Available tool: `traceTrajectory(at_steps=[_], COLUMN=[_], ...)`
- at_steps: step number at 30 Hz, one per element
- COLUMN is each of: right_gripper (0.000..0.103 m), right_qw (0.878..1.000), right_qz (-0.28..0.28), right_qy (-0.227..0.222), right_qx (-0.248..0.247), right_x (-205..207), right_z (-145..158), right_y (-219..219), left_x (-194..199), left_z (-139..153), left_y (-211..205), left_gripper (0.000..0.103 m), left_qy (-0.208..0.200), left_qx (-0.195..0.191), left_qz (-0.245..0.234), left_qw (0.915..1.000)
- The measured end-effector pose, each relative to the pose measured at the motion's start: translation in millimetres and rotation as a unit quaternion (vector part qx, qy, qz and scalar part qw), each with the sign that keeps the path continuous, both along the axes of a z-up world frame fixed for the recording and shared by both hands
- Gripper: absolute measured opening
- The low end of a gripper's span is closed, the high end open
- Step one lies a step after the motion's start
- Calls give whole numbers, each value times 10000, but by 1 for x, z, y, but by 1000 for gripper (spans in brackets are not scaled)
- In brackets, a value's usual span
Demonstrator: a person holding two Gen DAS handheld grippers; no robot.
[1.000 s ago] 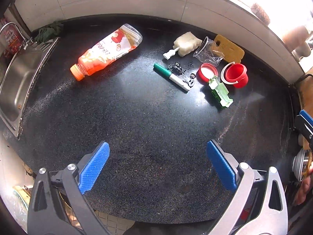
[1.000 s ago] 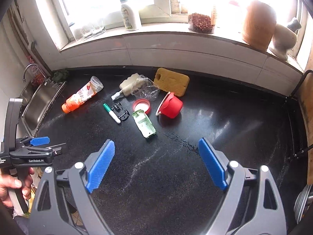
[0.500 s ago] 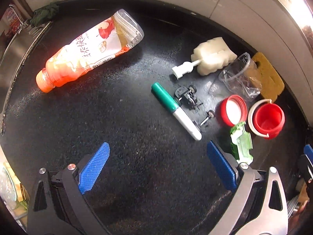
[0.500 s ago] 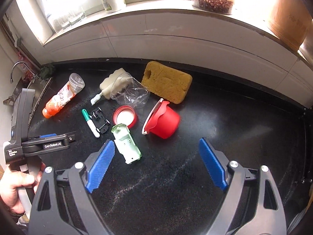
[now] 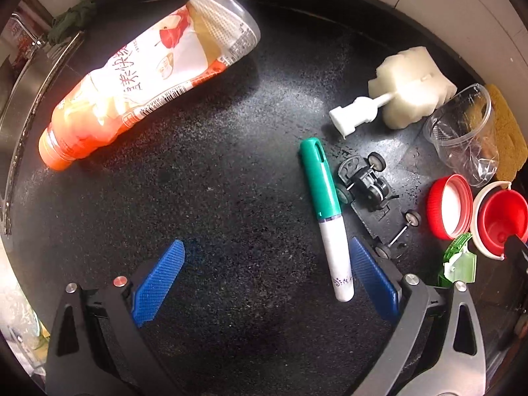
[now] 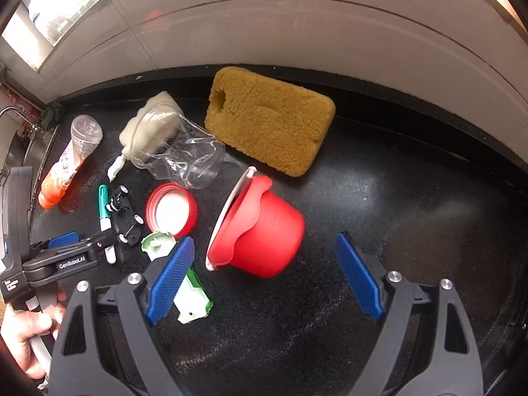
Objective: Collect trash
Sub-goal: 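Grasp the green marker with left tool while right tool grasps the red cup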
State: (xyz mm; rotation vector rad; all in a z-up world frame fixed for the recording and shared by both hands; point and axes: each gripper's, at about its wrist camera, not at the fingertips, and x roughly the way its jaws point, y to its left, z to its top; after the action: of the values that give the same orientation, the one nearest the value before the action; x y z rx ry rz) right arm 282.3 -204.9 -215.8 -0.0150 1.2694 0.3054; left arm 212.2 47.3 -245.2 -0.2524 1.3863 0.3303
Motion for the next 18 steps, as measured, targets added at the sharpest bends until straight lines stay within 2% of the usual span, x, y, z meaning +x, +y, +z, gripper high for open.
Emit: traceTrajectory(at_steps=[2, 5, 9, 10, 12, 14, 15, 16, 18], right_gripper=[84, 76, 60, 51, 44, 42, 42, 42, 42], right_qw=[9999, 9995, 9989, 9986, 9978, 9979, 9984, 9989, 9993], right_qz=[-72, -163, -255, -271, -341, -340, -304, -264, -221], right_qy=[107, 280, 371, 417, 539, 529, 468, 399, 293], right_qx=[0, 63, 142, 153, 202, 181, 100, 29, -8], right_x=[2, 6, 8, 9, 10, 9, 8, 6, 3], right_z=[-6, -15, -20, -21, -25, -26, -24, -21, -17], right_y=[0, -1, -4, -5, -6, -9, -8, -8, -5], left_x=[-3, 0, 5, 5, 13, 17, 18, 19, 19], left_z=[0, 0, 3, 5, 10, 14, 15, 16, 16], left_y=[3, 0, -3, -7, -14, -20, -24, -27, -28], left_gripper=[97, 96, 86, 80, 67, 42, 34, 16, 13], left_qy=[-100, -219, -399, -471, -556, -603, -614, -603, -568], left_qx=[37, 91, 168, 196, 229, 257, 271, 290, 258], left_qz=[-130, -338, -437, -499, -626, -773, -855, -897, -883], left_qw=[9999, 9991, 9981, 9975, 9962, 9948, 9941, 9937, 9941])
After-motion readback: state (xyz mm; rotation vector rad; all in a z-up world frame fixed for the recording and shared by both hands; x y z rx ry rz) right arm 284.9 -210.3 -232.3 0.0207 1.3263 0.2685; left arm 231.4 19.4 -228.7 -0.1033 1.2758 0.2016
